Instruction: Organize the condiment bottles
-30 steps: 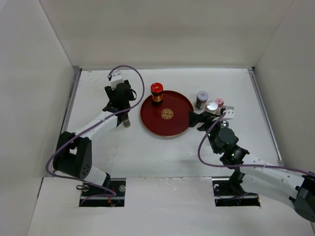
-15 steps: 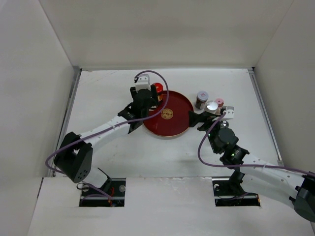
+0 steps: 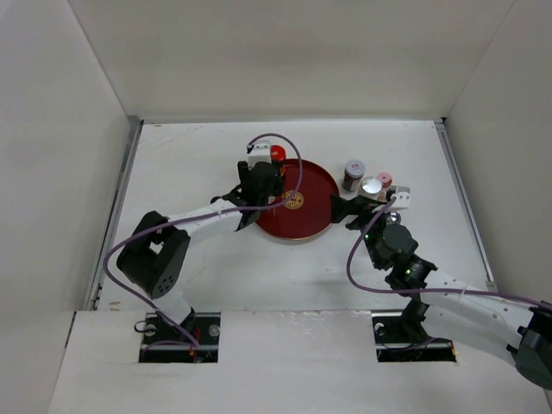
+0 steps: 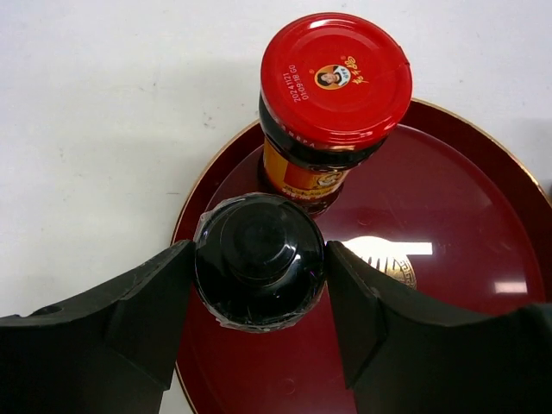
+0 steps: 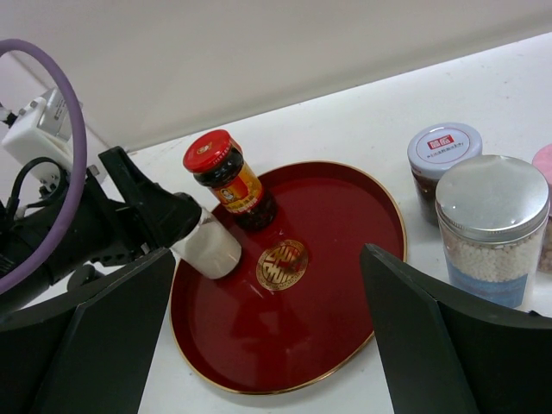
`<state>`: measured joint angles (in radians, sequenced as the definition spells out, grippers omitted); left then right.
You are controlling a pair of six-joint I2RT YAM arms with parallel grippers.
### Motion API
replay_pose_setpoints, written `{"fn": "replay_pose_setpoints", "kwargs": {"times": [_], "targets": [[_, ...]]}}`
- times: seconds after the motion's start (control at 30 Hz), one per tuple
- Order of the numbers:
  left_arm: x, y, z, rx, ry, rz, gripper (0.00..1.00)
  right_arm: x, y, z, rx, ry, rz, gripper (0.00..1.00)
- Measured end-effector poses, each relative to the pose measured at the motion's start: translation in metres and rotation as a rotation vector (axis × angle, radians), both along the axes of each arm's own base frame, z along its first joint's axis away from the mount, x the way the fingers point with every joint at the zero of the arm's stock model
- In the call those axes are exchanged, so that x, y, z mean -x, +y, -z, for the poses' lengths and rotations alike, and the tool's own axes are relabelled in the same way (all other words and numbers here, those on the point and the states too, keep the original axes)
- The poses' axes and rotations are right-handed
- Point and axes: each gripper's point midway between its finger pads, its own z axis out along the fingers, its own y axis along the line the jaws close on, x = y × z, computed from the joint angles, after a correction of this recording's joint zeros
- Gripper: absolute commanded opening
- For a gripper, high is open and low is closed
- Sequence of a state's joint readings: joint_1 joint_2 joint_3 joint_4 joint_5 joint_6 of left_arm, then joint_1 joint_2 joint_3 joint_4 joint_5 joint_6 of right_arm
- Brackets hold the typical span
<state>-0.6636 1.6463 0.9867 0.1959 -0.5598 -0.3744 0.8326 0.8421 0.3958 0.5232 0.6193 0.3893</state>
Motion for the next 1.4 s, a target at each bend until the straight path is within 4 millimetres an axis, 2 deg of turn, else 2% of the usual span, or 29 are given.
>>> {"fn": "replay_pose_setpoints", "kwargs": {"times": [0.13, 0.23, 0.33, 0.4, 0.5, 0.63, 0.73, 0.83, 0.9, 1.0, 1.07, 1.13, 1.27, 1.4], "targets": [[-0.005, 0.003, 0.003, 0.002, -0.003, -0.011, 0.54, 0.0, 0.0, 0.0, 0.0, 0.0, 0.0, 0.95], [-0.008, 0.005, 0.006, 0.001, -0.003, -0.02, 0.68, 0.0, 0.0, 0.0, 0.0, 0.0, 0.0, 0.95], [-0.012, 0.006, -0.001, 0.019, -0.03, -0.031, 0.81, 0.0, 0.0, 0.0, 0.0, 0.0, 0.0, 0.95], [-0.014, 0.005, -0.005, 0.03, -0.044, -0.031, 0.86, 0.0, 0.0, 0.0, 0.0, 0.0, 0.0, 0.95], [-0.01, 0.006, -0.017, 0.047, -0.064, -0.026, 0.87, 0.0, 0.0, 0.0, 0.0, 0.0, 0.0, 0.96], [0.008, 0.016, -0.058, 0.104, -0.136, -0.018, 0.79, 0.0, 0.0, 0.0, 0.0, 0.0, 0.0, 0.96], [0.028, 0.034, -0.091, 0.159, -0.189, -0.032, 0.75, 0.0, 0.0, 0.0, 0.0, 0.0, 0.0, 0.96], [0.044, 0.061, -0.104, 0.197, -0.193, -0.081, 0.76, 0.0, 0.0, 0.0, 0.0, 0.0, 0.0, 0.96], [0.049, 0.083, -0.095, 0.191, -0.164, -0.135, 0.78, 0.0, 0.0, 0.0, 0.0, 0.0, 0.0, 0.96], [0.058, 0.113, -0.061, 0.146, -0.079, -0.208, 0.81, 0.0, 0.0, 0.0, 0.0, 0.0, 0.0, 0.97], [0.065, 0.125, -0.036, 0.109, -0.01, -0.234, 0.81, 0.0, 0.0, 0.0, 0.001, 0.001, 0.0, 0.98], [0.068, 0.13, -0.02, 0.089, 0.04, -0.243, 0.81, 0.0, 0.0, 0.002, 0.004, 0.004, 0.0, 0.98], [0.067, 0.132, -0.001, 0.076, 0.098, -0.243, 0.79, -0.001, 0.001, 0.003, 0.006, 0.006, 0.0, 0.98], [0.065, 0.131, 0.013, 0.066, 0.135, -0.247, 0.67, -0.001, 0.001, 0.002, 0.006, 0.005, 0.0, 0.99]]}}
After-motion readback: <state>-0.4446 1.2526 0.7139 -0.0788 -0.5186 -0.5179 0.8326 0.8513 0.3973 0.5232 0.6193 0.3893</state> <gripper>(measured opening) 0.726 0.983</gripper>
